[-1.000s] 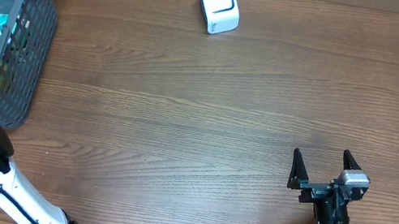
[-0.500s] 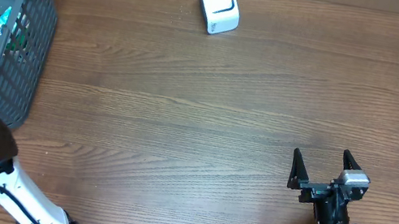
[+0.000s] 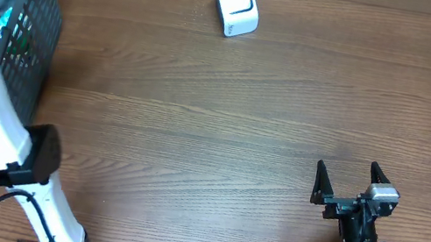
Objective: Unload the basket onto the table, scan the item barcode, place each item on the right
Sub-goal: 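Carry the yellow bottle to the table center and set it upright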
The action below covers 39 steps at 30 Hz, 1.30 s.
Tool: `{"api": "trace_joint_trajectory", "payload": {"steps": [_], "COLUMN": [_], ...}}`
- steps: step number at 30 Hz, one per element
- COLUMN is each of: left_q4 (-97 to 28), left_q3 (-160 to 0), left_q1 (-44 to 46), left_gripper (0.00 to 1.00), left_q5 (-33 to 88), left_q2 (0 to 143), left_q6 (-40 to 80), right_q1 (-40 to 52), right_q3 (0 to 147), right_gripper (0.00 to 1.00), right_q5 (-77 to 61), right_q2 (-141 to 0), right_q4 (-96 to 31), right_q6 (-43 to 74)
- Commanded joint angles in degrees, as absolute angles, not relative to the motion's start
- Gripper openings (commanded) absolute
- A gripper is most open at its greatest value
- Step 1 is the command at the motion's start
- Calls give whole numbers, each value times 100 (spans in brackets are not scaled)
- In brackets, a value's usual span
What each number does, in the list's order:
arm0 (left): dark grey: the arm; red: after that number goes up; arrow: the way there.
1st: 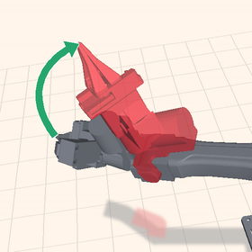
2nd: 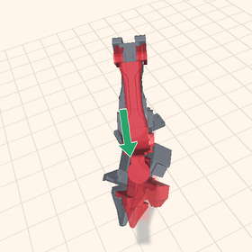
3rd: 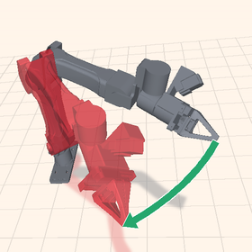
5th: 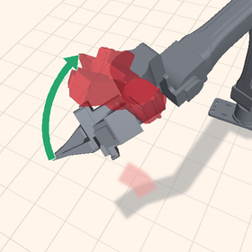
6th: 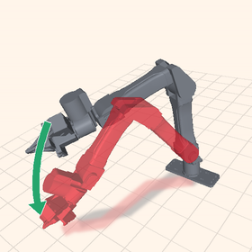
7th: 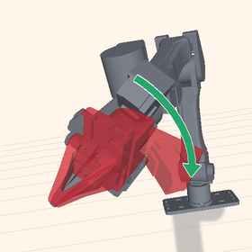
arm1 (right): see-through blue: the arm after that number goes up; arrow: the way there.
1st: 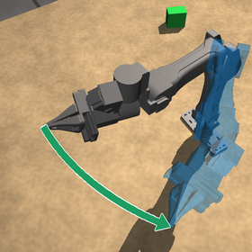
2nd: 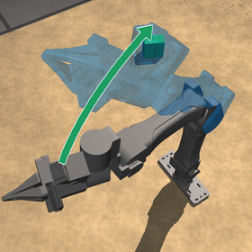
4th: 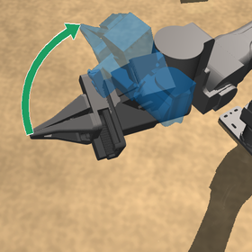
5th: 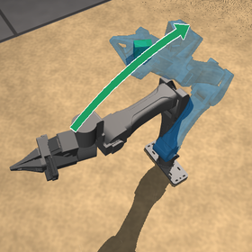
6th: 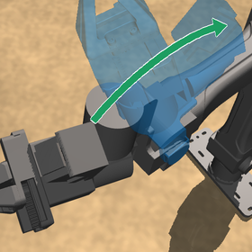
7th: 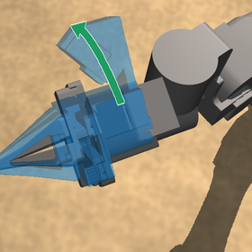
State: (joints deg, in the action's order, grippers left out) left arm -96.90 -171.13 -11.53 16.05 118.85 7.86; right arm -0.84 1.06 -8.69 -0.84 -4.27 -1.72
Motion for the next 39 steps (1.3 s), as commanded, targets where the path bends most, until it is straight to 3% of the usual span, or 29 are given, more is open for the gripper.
{"api": "trace_joint_trajectory", "payload": {"steps": [1, 15, 20, 39], "left_q4": [-9679, -9679, -9583, -8309], "left_q3": [-17104, -15498, -14571, -12562], "left_q1": [-613, 1684, 2290, 3618], "left_gripper": [6, 7, 8, 11], "left_q5": [1520, 1411, 707, -331], "left_q2": [11797, 11797, 11797, 11797], "left_q6": [884, 906, 980, 2178], "right_q1": [-115, -115, -115, -115], "right_q3": [45, 45, 45, 45], "right_gripper": [100, 100, 100, 100], "right_q5": [-845, -845, -845, -845], "right_q2": [-16, -16, -16, -16], "right_q4": [-403, -403, -403, -403], "right_q6": [-198, -198, -198, -198]}}
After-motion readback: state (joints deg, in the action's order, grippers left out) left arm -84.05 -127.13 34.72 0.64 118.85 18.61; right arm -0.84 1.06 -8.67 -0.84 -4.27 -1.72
